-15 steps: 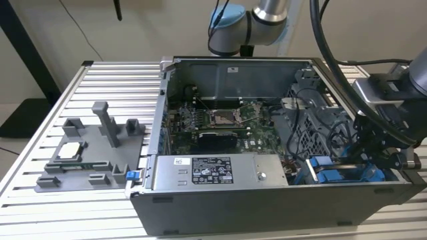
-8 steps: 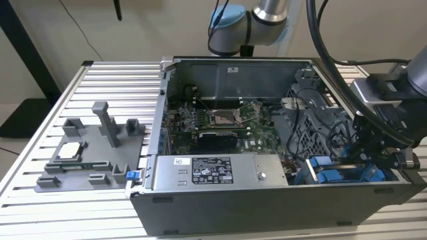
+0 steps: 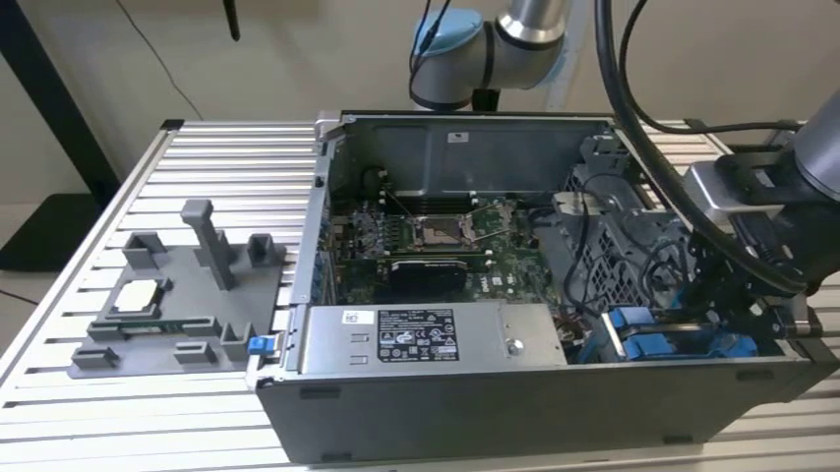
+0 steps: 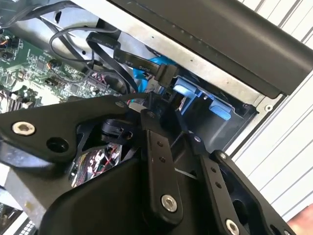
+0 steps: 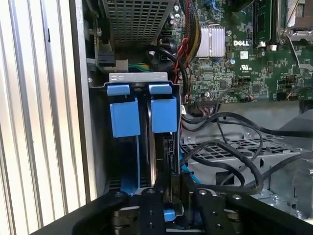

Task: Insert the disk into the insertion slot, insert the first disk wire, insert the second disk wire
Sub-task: 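Insert the first disk wire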

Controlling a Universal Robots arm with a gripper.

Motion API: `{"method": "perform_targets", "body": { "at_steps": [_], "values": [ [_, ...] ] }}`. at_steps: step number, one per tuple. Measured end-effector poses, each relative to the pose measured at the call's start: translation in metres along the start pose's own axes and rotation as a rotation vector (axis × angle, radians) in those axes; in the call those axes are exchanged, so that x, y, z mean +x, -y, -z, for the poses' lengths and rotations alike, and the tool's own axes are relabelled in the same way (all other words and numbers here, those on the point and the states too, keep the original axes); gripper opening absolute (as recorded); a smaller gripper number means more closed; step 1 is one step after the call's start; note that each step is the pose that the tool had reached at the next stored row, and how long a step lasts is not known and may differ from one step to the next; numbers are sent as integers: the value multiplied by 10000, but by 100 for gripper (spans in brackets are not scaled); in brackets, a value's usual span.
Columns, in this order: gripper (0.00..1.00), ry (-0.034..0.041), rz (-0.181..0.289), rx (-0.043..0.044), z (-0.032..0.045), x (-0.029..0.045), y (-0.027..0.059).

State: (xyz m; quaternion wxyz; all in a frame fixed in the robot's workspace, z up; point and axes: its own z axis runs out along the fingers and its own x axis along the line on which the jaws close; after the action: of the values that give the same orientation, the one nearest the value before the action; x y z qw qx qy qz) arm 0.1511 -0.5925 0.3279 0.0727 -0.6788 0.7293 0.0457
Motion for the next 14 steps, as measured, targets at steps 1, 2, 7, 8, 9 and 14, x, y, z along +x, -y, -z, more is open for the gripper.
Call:
{"method": "perform_targets", "body": {
  "at_steps": [1,2,7,8,9,14],
  "values": [
    [100,7,0,0,12,-2,-1],
    [100,16,0,-2,30,-4,-1],
    [100,56,-2,-4,149,-25,1],
    [100,59,-2,-4,166,-27,1],
    [100,59,-2,-4,181,-30,2],
    [100,58,-2,-4,248,-41,4]
  ]
}}
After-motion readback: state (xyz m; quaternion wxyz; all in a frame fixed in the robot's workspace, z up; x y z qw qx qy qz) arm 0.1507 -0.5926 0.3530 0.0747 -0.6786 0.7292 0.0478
